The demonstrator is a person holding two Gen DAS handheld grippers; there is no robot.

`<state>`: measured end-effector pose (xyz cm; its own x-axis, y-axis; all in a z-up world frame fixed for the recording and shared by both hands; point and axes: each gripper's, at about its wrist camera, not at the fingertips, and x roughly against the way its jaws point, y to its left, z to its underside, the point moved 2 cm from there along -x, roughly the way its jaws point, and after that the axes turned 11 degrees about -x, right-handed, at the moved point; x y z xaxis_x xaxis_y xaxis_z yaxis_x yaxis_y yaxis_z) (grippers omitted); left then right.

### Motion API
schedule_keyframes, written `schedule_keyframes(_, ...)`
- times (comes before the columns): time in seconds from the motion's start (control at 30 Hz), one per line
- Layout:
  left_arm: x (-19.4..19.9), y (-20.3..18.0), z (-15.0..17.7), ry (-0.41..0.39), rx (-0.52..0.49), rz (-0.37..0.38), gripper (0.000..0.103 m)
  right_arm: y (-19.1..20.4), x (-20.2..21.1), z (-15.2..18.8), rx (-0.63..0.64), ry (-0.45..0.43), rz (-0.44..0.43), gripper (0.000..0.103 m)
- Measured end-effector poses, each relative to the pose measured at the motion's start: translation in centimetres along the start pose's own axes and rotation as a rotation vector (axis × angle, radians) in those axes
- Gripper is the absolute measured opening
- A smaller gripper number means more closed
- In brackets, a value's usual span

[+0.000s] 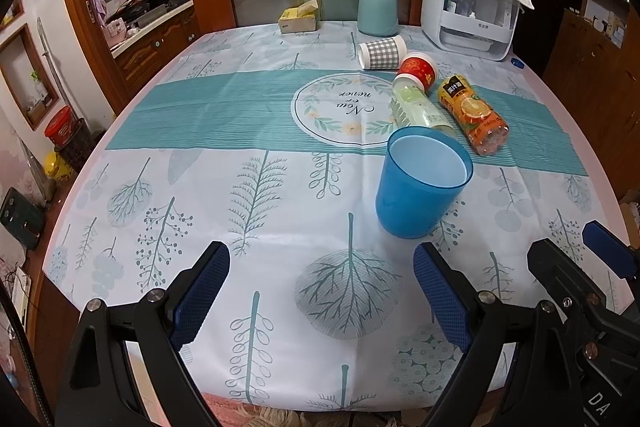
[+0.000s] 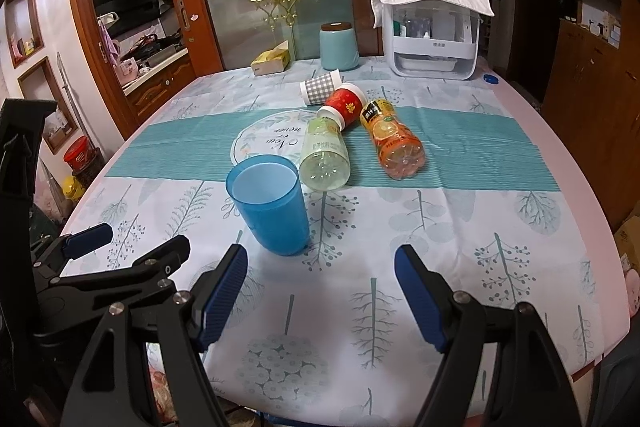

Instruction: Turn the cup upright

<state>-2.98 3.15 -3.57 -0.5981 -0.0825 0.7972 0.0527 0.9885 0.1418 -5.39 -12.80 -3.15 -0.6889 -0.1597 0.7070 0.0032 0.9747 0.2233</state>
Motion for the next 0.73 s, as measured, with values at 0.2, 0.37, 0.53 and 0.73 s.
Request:
schedule_keyframes(0.2, 0.16, 0.15, -0.20, -0.009, 0.002, -0.010, 0.092, 0.22, -0.09, -0.17, 0.001, 0.001, -0.010, 0.077)
schedule_keyframes(0.37, 0.32, 0.20, -0.29, -0.018, 0.007, -0.007, 0.092, 0.24, 0.09, -0.40, 0.003, -0.008, -0.016, 0.077)
schedule_keyframes(0.53, 0.43, 0.06, -0.45, -0.021, 0.004, -0.009, 0.092, 0.21, 0.20, -0.46, 0.000, -0.012, -0.018, 0.077)
schedule_keyframes(0.73, 0.36, 0.01, -0.44, -0.017, 0.004, -0.011, 0.092, 0.20, 0.24, -0.45, -0.001, -0.008, -0.017, 0.077)
